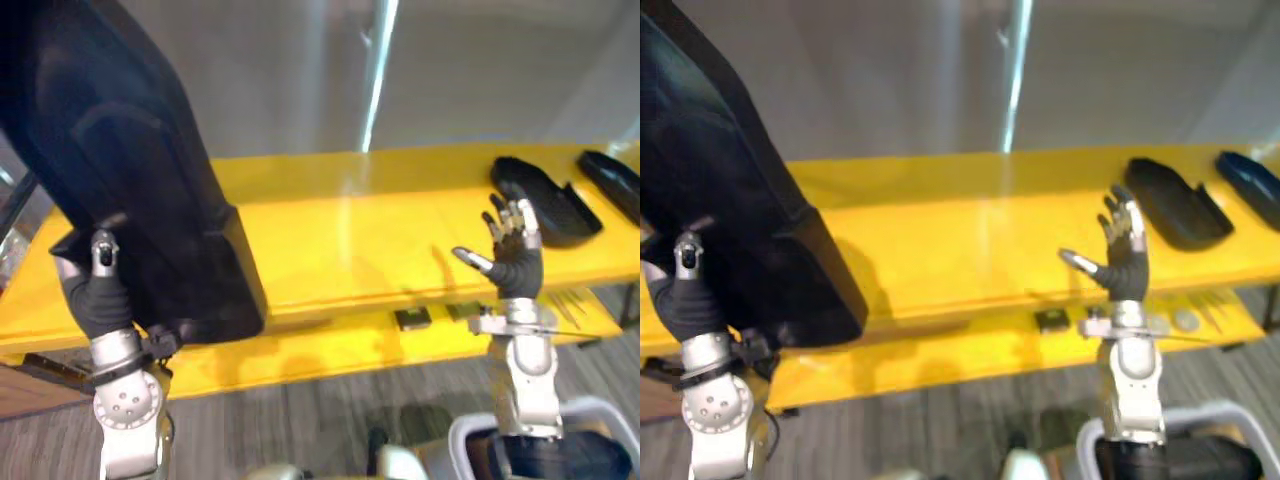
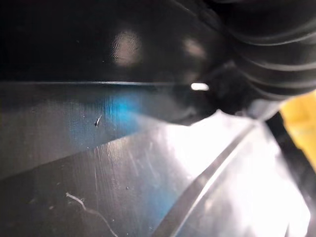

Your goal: Walk over and take plastic housings, then place them on the shelf

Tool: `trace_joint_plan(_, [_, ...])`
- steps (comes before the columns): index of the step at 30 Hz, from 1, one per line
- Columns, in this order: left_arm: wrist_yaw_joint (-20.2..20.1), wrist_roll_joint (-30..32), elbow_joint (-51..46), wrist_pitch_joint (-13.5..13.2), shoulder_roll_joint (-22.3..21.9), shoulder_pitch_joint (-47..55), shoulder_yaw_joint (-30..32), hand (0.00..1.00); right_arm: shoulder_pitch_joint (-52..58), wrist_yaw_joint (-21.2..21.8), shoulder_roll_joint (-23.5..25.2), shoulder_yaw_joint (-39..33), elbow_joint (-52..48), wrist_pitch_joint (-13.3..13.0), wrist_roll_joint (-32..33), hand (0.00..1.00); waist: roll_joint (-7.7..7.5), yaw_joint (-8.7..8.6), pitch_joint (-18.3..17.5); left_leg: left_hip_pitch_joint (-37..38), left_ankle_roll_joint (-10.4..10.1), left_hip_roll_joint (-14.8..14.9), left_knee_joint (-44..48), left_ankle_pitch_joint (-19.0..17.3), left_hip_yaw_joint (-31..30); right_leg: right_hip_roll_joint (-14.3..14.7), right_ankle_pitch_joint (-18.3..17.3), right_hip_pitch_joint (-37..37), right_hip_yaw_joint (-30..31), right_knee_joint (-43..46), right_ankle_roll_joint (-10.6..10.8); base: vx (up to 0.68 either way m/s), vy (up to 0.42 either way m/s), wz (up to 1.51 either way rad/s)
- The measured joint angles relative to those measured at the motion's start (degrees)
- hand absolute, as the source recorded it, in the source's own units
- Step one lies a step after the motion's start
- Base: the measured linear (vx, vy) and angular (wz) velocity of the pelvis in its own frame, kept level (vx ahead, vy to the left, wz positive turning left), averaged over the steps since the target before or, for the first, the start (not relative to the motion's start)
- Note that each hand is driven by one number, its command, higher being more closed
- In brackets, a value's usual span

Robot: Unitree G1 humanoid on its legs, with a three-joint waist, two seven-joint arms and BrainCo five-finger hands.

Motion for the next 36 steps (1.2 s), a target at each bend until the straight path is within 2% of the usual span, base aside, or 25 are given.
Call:
trace_joint_plan(1, [-1.18,0.04,0.04,-0.05,-0.86,0.35,-0.66,1.00,0.30,0.25,-0.34,-0.47,-0.36,0.11,0.49,0.00,1.42,-0.34,-0.61,-0.73,-0.13,4.09,-0.32,-0.39,6.34,1.03,-0.37,1.72,-2.72,-1.42,-0.66,0.21,-0.205,1.04])
trace_joint_plan(2, [-1.81,0.08,0.08,-0.06,-1.16,0.13,-0.64,1.00,0.43,0.51,-0.35,-0.91,-0.36,0.22,1.18,0.00,1.74,-0.62,-0.76,-0.83,-0.53,6.00,-0.77,-0.14,9.51,1.17,-0.57,2.66,-4.23,-2.00,-0.97,0.16,-0.211,1.08])
trace_joint_plan(3, [-2.50,0.11,0.09,-0.08,-1.82,-0.55,-0.77,1.00,1.16,0.46,-0.33,-2.18,-0.38,0.34,1.30,0.00,2.04,-1.03,-0.94,-0.72,-1.59,9.40,-2.45,0.87,15.63,1.01,-0.71,4.61,-6.98,-3.23,-1.19,0.13,-0.176,1.11])
trace_joint_plan(4, [-3.35,-0.01,0.22,-0.08,-2.00,-1.76,-1.86,1.00,2.63,-0.12,-0.30,-4.31,-0.84,0.34,1.27,0.00,2.24,-1.70,-1.07,-0.69,-1.57,11.99,-3.52,3.37,21.90,0.36,-0.85,6.28,-9.98,-4.33,-1.15,0.11,-0.130,1.14])
trace_joint_plan(5, [-3.95,-0.04,0.24,-0.09,-2.10,-2.39,-2.56,1.00,3.46,-0.76,-0.28,-5.32,-1.04,0.33,1.26,0.00,2.36,-1.95,-1.14,-0.75,-2.43,12.64,-3.85,4.45,24.11,-0.10,-0.96,6.99,-11.32,-4.63,-0.99,0.08,-0.019,1.06])
trace_joint_plan(6, [-5.05,0.05,0.24,-0.12,-2.17,-3.25,-4.10,1.00,4.80,-2.06,0.28,-6.88,-1.03,0.37,1.26,0.00,2.48,-2.29,-1.26,-0.47,-3.10,12.20,-5.44,5.82,26.12,-1.12,-1.05,7.74,-12.83,-4.69,-0.80,0.05,0.081,0.69])
trace_joint_plan(9, [-6.72,0.62,1.16,0.00,-1.77,-4.37,-6.76,1.00,5.87,-5.10,2.68,-7.44,-1.10,0.14,0.98,0.00,2.31,-2.61,-1.39,0.48,-2.55,9.81,-7.44,7.11,25.81,-2.85,-0.82,7.81,-12.78,-4.88,-0.41,0.03,0.094,0.23])
trace_joint_plan(14, [-7.54,2.28,1.79,1.39,0.69,-4.68,-7.11,1.00,6.04,-11.19,6.50,-7.53,-1.26,-0.94,-0.21,0.00,1.79,-3.24,-1.54,2.74,-2.65,9.29,-9.18,7.17,28.16,-2.75,-0.09,7.94,-9.53,-6.08,0.62,0.00,0.040,-0.25])
trace_joint_plan(17, [-9.71,2.11,1.84,2.90,1.80,-5.68,-7.41,1.00,8.45,-13.92,7.83,-8.04,-4.68,-2.63,-1.51,0.00,1.79,-4.67,-1.55,4.42,-2.80,9.48,-10.42,7.25,31.02,-2.30,0.45,7.85,-6.64,-7.32,1.06,-0.01,0.001,-0.49])
trace_joint_plan(18, [-10.83,1.78,2.03,4.09,2.30,-6.96,-7.86,1.00,9.48,-14.71,7.90,-8.41,-5.98,-3.07,-1.83,0.00,1.79,-5.55,-1.55,4.56,-2.82,9.65,-10.52,7.22,32.14,-1.89,1.32,7.75,-5.70,-8.24,0.81,-0.03,-0.004,-0.50])
trace_joint_plan(20, [-11.77,0.28,3.84,5.82,3.66,-10.01,-9.35,1.00,10.46,-14.66,7.95,-8.86,-7.42,-3.15,-1.81,0.00,1.62,-6.00,-1.44,5.25,-2.84,9.70,-11.11,7.22,33.88,-1.30,2.44,7.67,-3.96,-9.65,0.76,-0.04,-0.002,-0.51])
trace_joint_plan(23, [-12.36,-2.90,11.55,11.71,5.46,-18.41,-12.49,1.00,12.57,-12.58,7.99,-8.99,-10.13,-4.01,-1.20,0.00,1.28,-8.04,-1.44,5.64,-2.89,9.63,-11.25,7.12,36.46,-0.65,4.06,7.34,-1.31,-11.55,0.84,-0.09,-0.012,-0.49])
trace_joint_plan(26, [-10.12,-3.37,24.29,19.20,5.67,-26.91,-14.06,1.00,14.30,-8.04,7.87,-9.14,-12.97,-4.23,-0.77,0.00,1.23,-10.99,-1.38,5.87,-2.91,9.58,-11.36,7.00,39.26,-0.21,4.98,6.07,1.63,-12.05,0.89,-0.08,-0.017,-0.44])
trace_joint_plan(27, [-9.59,-3.80,26.80,20.65,5.72,-28.34,-14.09,1.00,14.41,-8.09,7.85,-9.25,-13.20,-4.23,-1.48,0.00,1.22,-11.54,-1.37,6.13,-2.94,9.64,-11.43,6.98,40.07,-0.05,5.14,5.77,2.16,-12.03,0.89,-0.05,-0.024,-0.54])
trace_joint_plan(29, [-6.16,-5.01,38.20,25.18,6.80,-33.96,-14.69,1.00,14.67,-8.13,7.52,-10.19,-14.04,-4.23,-1.52,0.00,1.18,-13.62,-1.20,6.55,-3.27,9.96,-11.49,6.71,42.03,0.76,5.51,5.41,4.46,-12.24,0.80,-0.06,-0.033,-0.49])
trace_joint_plan(31, [-3.45,-6.26,46.55,28.31,8.22,-38.67,-15.25,1.00,15.21,-7.89,6.92,-11.92,-14.60,-4.24,-1.13,0.00,1.22,-15.11,-1.01,7.32,-3.62,10.31,-11.58,6.48,43.71,1.50,5.74,4.82,6.07,-12.28,0.63,-0.03,-0.043,-0.40])
trace_joint_plan(34, [-1.46,-9.07,51.97,31.51,9.00,-43.49,-15.31,1.00,16.12,-6.71,6.09,-13.23,-14.63,-4.21,0.04,0.00,1.69,-16.57,0.07,7.63,-3.62,10.27,-11.87,6.48,45.12,2.03,5.92,4.49,7.38,-12.28,0.56,-0.03,-0.029,-0.29])
trace_joint_plan(36, [-0.71,-9.63,56.45,34.41,9.18,-48.56,-15.33,1.00,16.78,-5.35,5.50,-13.21,-14.64,-4.12,0.05,0.00,2.59,-17.58,1.31,8.42,-3.62,10.23,-12.48,6.48,46.30,2.39,5.99,4.39,8.49,-12.31,0.59,-0.05,-0.031,-0.25])
